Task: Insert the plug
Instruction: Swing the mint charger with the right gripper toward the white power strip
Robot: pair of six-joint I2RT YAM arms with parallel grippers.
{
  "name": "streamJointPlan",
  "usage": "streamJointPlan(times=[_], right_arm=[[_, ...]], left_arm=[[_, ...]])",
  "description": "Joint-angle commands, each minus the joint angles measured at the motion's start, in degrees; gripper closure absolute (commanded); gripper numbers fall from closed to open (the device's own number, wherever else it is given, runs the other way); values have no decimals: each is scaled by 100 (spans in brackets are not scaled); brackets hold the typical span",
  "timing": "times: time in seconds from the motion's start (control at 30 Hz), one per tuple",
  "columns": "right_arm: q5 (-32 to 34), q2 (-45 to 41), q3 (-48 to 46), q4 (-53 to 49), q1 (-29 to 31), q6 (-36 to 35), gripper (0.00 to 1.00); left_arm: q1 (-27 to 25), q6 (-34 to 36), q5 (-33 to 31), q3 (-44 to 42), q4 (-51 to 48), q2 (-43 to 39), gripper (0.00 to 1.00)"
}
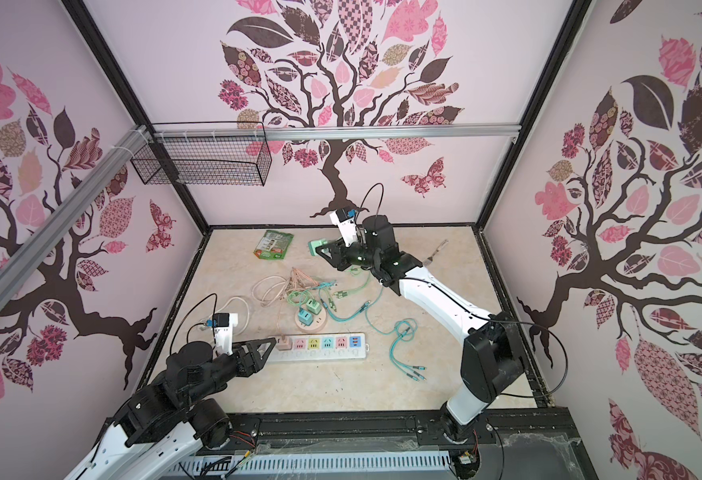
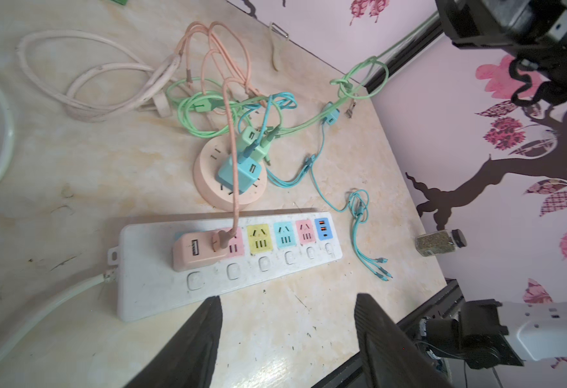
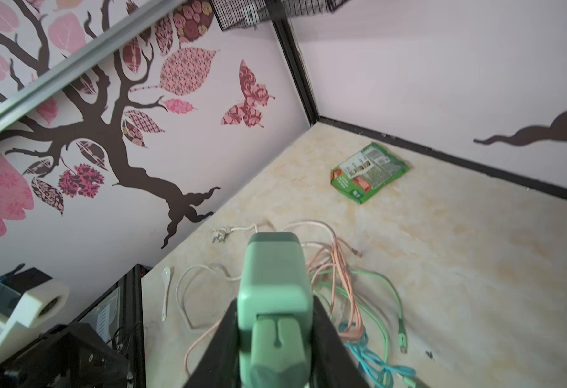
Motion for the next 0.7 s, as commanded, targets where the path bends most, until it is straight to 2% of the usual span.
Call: streamJointPlan(times=[0.0,0.17,0.47,0.67], right_arm=[[-261,-338,-212,116,-1,-38,84],[-494,-659,-576,-323,147,-510,83],[-713,-734,-754,-1198,555,-1211,81],[-846,-604,-725,-1598,771,-1491,81]], left_arm=[[27,-119,-536,244,-307,13,34],[29,-447,-1386,203,-651,259,34],[38,-524,-1465,-225,-276,675,34],[135,-650,-1342,-499,-75,617,34]])
